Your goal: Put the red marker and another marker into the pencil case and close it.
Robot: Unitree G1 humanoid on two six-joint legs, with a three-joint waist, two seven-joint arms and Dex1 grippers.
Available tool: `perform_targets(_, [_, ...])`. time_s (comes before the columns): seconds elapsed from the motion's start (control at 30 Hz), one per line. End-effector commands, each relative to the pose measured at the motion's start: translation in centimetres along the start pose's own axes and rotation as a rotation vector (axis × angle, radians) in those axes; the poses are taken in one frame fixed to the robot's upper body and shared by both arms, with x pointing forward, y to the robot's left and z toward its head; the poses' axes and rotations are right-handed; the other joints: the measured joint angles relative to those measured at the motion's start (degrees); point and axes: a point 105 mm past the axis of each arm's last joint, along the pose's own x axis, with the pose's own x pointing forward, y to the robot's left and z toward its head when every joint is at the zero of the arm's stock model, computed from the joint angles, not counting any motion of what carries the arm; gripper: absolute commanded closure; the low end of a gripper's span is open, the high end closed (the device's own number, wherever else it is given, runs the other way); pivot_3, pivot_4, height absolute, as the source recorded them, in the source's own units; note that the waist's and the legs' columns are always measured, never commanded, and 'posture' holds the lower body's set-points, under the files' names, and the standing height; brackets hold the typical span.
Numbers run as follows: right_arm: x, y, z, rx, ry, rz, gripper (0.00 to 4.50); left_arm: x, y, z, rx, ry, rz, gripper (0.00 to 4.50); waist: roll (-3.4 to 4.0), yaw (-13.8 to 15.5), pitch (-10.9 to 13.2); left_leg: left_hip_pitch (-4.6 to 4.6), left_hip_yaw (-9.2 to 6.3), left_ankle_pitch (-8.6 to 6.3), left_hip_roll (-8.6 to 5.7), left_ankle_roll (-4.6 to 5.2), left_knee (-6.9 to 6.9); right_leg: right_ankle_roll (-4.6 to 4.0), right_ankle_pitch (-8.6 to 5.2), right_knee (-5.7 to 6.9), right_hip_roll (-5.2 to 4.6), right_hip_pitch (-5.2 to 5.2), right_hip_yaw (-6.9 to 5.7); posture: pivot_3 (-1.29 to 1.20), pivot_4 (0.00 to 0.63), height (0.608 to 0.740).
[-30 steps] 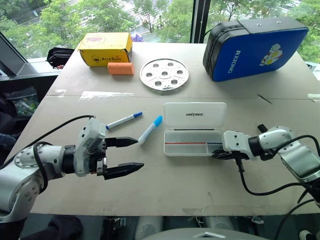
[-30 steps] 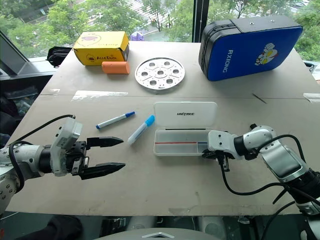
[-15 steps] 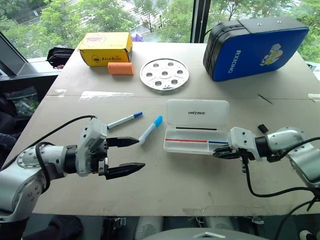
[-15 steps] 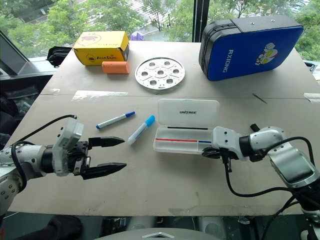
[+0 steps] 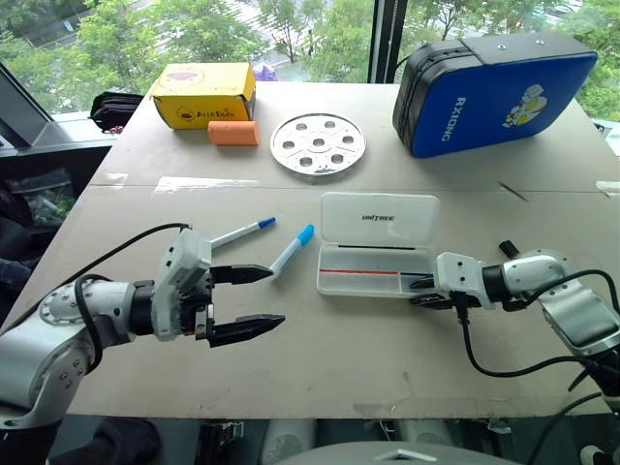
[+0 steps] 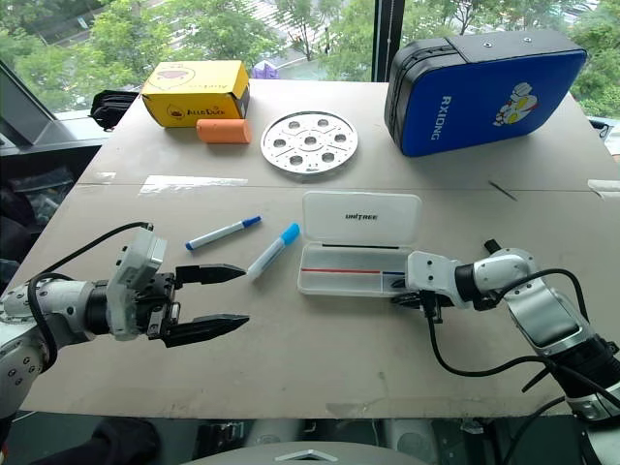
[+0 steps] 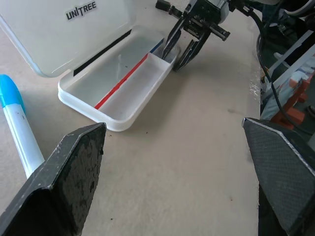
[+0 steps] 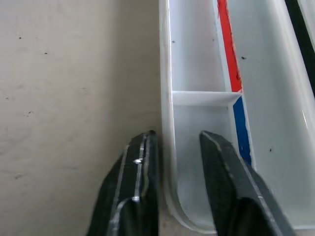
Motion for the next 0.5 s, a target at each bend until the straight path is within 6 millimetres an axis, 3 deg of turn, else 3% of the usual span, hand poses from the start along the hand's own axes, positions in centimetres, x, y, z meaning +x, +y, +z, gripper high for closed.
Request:
perform_targets(0.03, [-0.4, -0.1, 0.5, -0.033, -0.012, 0.002, 1.83, 0.2, -0.6, 0.6, 0.036, -0.012, -0.009, 0.0, 0.0, 0.0, 0.0, 0.0, 0.0, 0.0, 0.01, 0.0, 0.0, 0.0, 0.0, 0.0, 0.0, 0.0, 0.0, 0.0, 0.15, 0.74])
perform_targets(0.07, [-0.6, -0.1, 0.7, -0.031, -0.018, -0.001, 1.36, 0.2, -0.6, 0.7, 0.035, -0.012, -0.008, 0.0, 0.0, 0.0, 0.0, 0.0, 0.0, 0.0, 0.01, 0.0, 0.0, 0.0, 0.0, -0.01, 0.0, 0.0, 0.0, 0.0, 0.15, 0.74])
perform_targets(0.5, [-3.5, 0.6, 5.4, 0.033, -0.236, -0.034, 1.36, 0.1, -0.3, 0.6, 0.016, -0.023, 0.015, 0.0, 0.01, 0.0, 0.0, -0.01, -0.06, 0.0, 0.04, 0.0, 0.0, 0.0, 0.0, 0.0, -0.01, 0.01, -0.04, 0.0, 0.15, 0.74])
